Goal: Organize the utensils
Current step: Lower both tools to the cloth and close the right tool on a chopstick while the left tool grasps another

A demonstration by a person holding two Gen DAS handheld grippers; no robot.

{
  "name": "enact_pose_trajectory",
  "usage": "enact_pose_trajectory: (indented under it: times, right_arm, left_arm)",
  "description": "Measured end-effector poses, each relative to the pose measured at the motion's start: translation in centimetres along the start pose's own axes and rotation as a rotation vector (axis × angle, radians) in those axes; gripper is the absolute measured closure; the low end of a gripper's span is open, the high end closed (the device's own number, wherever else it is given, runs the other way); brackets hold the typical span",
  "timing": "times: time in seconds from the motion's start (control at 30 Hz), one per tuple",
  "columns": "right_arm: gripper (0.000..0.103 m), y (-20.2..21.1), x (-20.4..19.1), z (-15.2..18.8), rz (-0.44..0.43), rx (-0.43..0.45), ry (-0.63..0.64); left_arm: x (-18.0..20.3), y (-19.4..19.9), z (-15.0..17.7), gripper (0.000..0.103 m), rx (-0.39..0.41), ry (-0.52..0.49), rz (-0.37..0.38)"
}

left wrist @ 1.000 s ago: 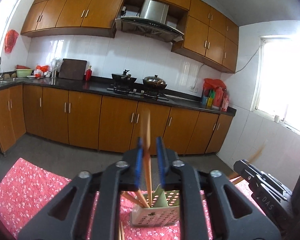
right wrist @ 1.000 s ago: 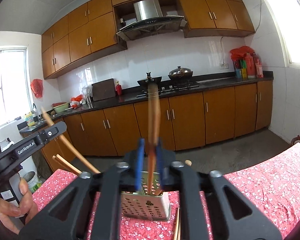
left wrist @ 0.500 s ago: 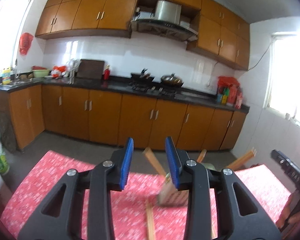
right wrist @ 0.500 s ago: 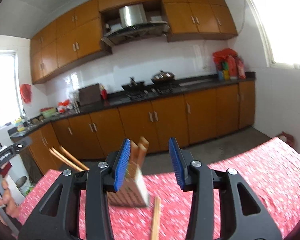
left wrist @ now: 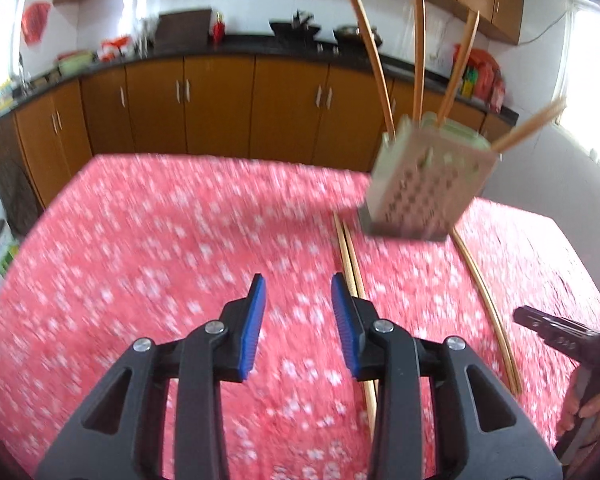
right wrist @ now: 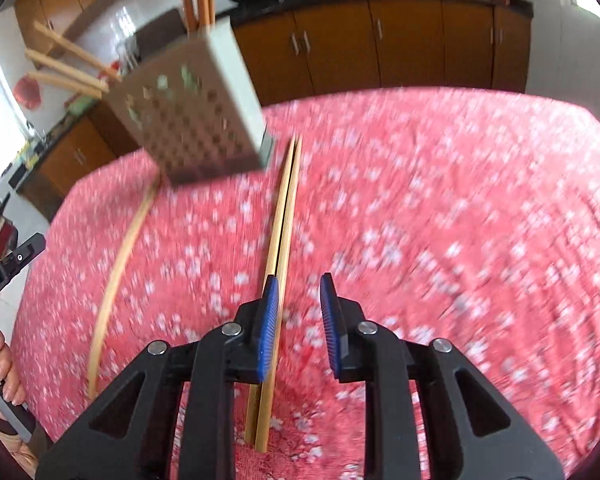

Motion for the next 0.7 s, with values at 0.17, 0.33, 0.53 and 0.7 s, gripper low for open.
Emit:
enact_pose_trajectory:
  times: [0.17, 0.33, 0.53, 0.7]
  right_arm:
    - [0.080, -0.9, -0.4, 1.0, 0.001, -0.024, 0.011]
    - [0.090, -1.3, -0.8, 0.7, 0.040, -0.011, 0.052]
    - [0.095, -1.7, 0.7, -0.1, 0.135, 0.032, 0.026]
    - [0.095, -1.5, 1.7, -0.3, 0.138, 0.042, -0.006]
  left_arm:
    - [1.3, -1.2, 1.6, 0.068, -0.045, -0.009, 0.043]
    - [2.7, -2.2, 2.3, 0.068, -0.080, -0.027, 0.086]
    - [4.1, -3.1, 3.1, 0.071, -0.116, -0.048, 0.132]
    - [5.0, -3.9, 3.7, 0.080, -0.150, -0.085, 0.139]
Point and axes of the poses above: each gripper's, at about its wrist camera, not at the fingertips, and y roughly against the way its jaws point, x to its right, z to its underside, the point moved 5 cm from there along -y, roughly the way its jaws point, and after that the axes turned 11 degrees about -y, right-handed, at the moved point
